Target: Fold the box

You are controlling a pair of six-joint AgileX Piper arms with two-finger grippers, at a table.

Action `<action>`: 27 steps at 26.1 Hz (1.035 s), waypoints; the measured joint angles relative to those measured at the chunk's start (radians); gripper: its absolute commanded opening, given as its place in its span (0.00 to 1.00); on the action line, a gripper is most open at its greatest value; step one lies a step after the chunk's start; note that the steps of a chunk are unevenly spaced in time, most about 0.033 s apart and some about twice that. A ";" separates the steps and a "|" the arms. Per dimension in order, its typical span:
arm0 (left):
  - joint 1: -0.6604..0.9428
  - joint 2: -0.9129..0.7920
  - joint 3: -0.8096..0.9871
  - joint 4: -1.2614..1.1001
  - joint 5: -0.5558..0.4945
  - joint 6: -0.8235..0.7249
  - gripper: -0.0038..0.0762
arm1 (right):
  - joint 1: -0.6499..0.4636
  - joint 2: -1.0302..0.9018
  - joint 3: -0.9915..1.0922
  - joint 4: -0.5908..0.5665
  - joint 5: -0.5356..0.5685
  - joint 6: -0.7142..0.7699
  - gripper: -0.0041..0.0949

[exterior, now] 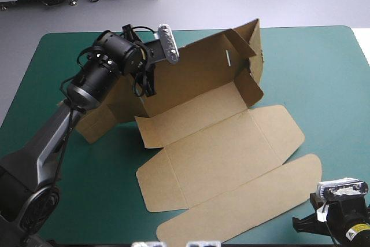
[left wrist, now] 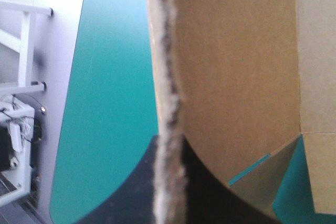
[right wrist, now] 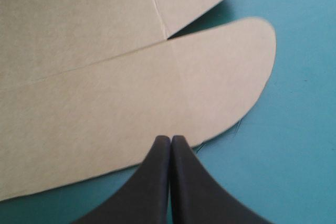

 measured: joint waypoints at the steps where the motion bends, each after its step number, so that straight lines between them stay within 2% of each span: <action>1: -0.027 0.000 0.000 0.010 -0.004 0.006 0.04 | 0.000 0.000 0.000 0.000 0.000 0.000 0.02; 10: -0.253 0.000 0.000 0.086 -0.008 0.086 0.04 | 0.000 0.000 0.000 0.000 0.000 0.000 0.02; 14: -0.294 0.000 0.007 0.129 -0.034 0.046 0.04 | 0.000 0.000 0.000 0.000 0.000 0.000 0.02; 18: -0.294 0.000 0.086 0.189 -0.085 -0.028 0.04 | 0.000 0.000 0.000 0.000 0.000 0.000 0.02; 25: -0.356 0.000 0.280 0.485 -0.195 -0.331 0.04 | 0.000 0.000 0.000 0.000 0.000 0.001 0.02; 27: -0.397 0.000 0.353 0.661 -0.230 -0.514 0.04 | 0.000 0.000 0.000 0.000 0.000 0.016 0.02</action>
